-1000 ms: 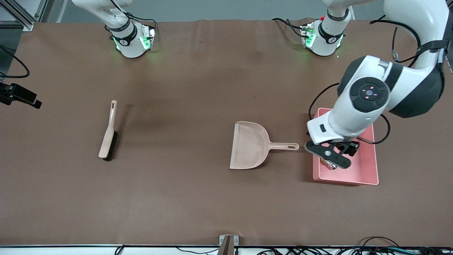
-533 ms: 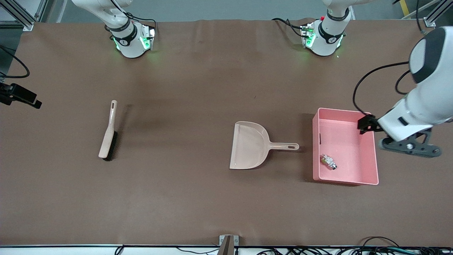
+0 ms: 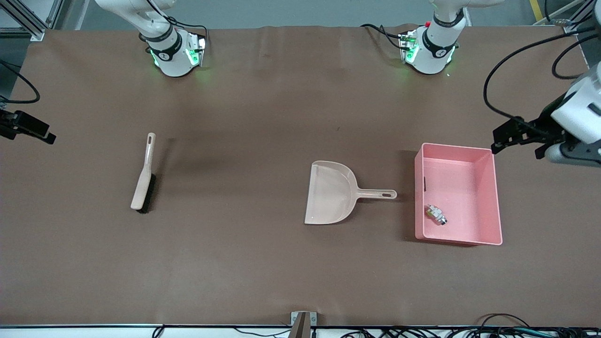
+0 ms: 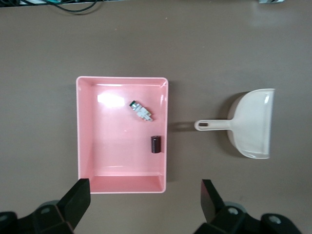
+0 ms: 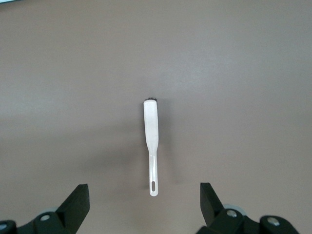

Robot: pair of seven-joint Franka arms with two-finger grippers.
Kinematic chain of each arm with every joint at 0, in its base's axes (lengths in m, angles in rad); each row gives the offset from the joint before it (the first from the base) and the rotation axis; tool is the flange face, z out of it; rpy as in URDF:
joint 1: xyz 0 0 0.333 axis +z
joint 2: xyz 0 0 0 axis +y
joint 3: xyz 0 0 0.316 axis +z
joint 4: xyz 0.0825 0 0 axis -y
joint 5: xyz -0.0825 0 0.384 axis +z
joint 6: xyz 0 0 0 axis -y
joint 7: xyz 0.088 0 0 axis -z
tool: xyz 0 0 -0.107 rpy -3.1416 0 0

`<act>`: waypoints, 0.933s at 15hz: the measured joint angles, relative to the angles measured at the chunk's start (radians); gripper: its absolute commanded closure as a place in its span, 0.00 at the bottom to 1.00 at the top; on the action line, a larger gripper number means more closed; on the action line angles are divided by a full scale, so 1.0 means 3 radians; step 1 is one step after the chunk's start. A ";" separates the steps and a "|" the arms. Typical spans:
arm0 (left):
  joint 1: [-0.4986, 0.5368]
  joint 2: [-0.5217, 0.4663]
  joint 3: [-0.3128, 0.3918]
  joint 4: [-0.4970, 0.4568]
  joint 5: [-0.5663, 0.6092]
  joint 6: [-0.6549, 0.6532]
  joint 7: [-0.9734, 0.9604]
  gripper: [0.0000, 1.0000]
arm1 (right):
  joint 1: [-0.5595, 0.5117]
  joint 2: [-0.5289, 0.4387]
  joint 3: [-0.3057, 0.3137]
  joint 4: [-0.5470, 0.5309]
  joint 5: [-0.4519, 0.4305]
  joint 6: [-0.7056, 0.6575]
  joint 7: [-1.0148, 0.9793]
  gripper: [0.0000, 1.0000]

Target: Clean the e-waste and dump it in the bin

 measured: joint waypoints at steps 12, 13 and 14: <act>-0.0081 0.0109 0.0053 -0.0051 0.0055 0.0005 -0.0009 0.00 | 0.0000 0.0000 0.0001 0.0006 -0.0003 0.0003 0.0000 0.00; -0.0082 0.0101 0.0086 -0.0043 0.0055 0.0005 -0.0011 0.00 | 0.0000 0.0000 0.0001 0.0007 -0.0003 0.0003 0.0000 0.00; -0.0082 0.0091 0.0117 -0.0040 0.0055 0.0005 -0.0034 0.00 | 0.0000 0.0000 0.0001 0.0008 -0.0003 0.0003 0.0000 0.00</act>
